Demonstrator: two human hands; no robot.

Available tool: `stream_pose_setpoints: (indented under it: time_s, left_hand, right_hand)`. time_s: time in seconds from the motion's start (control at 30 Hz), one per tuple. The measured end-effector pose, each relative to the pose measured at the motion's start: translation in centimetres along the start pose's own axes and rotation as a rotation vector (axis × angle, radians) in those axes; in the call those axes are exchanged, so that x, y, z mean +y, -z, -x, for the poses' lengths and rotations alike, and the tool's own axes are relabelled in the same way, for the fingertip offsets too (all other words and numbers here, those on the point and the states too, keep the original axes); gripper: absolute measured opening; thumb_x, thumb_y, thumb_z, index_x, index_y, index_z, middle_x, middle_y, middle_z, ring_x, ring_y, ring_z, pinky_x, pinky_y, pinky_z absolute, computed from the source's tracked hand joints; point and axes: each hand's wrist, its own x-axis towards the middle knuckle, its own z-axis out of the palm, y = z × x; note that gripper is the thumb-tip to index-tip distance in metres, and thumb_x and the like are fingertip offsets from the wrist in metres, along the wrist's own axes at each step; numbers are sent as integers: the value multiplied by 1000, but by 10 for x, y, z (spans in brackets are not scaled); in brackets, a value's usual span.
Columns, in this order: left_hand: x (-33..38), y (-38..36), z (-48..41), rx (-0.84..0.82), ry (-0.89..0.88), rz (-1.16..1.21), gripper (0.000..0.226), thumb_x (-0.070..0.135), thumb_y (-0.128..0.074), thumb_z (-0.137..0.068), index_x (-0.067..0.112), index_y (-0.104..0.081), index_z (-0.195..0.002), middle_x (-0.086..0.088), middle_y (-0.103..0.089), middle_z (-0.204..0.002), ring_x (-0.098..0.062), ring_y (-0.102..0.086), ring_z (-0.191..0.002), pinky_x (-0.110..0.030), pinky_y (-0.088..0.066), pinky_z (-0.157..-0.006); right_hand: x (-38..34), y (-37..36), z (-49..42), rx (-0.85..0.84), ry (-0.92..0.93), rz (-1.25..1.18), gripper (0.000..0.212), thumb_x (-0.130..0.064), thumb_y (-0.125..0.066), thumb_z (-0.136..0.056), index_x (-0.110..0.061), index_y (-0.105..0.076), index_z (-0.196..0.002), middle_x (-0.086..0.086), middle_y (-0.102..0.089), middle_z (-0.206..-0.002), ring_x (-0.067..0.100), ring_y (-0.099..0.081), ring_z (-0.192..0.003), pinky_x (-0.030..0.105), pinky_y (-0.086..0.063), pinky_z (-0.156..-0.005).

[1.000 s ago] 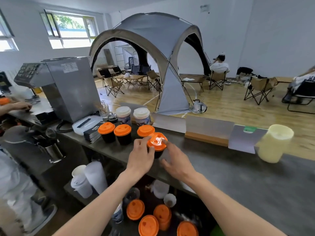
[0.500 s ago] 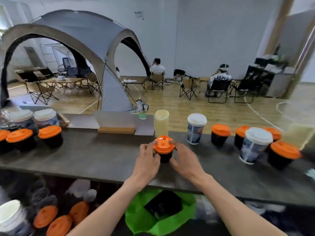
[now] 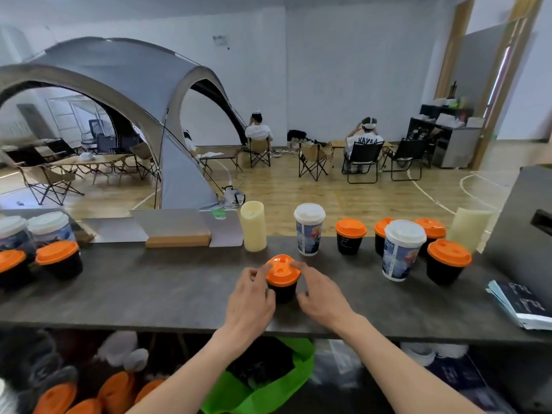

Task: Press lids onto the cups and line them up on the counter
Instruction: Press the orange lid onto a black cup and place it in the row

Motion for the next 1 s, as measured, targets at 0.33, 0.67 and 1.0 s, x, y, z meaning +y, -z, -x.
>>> stream_pose_setpoints:
  time_s: [0.33, 0.67, 1.0]
  left_hand:
    - [11, -8, -34, -264, -117, -317, 64, 41, -13, -108, 11, 6, -162, -5, 13, -170, -17, 10, -157, -40, 0, -129]
    - [-6, 1, -48, -337, -193, -335, 63, 42, -15, -108, 17, 5, -163, -1, 18, -169, -15, 17, -155, -45, 4, -128]
    - [-3, 11, -54, -352, -327, -384, 69, 43, -21, -106, 13, 4, -162, -4, 9, -171, -15, 8, -157, -39, 1, -128]
  right_hand:
    - [-8, -18, -28, -173, 96, 292, 104, -16, -58, -88, -10, 19, -157, 1, 29, -163, 16, 19, -153, 36, -13, -127]
    - [-13, -22, -17, -76, 27, 352, 94, -18, -55, -88, -9, 4, -160, 8, 0, -169, 23, 0, -156, 42, -18, -125]
    - [-25, 9, -36, -85, 57, 358, 95, -19, -56, -88, -14, 4, -161, 3, 11, -169, 17, 7, -156, 37, -17, -126]
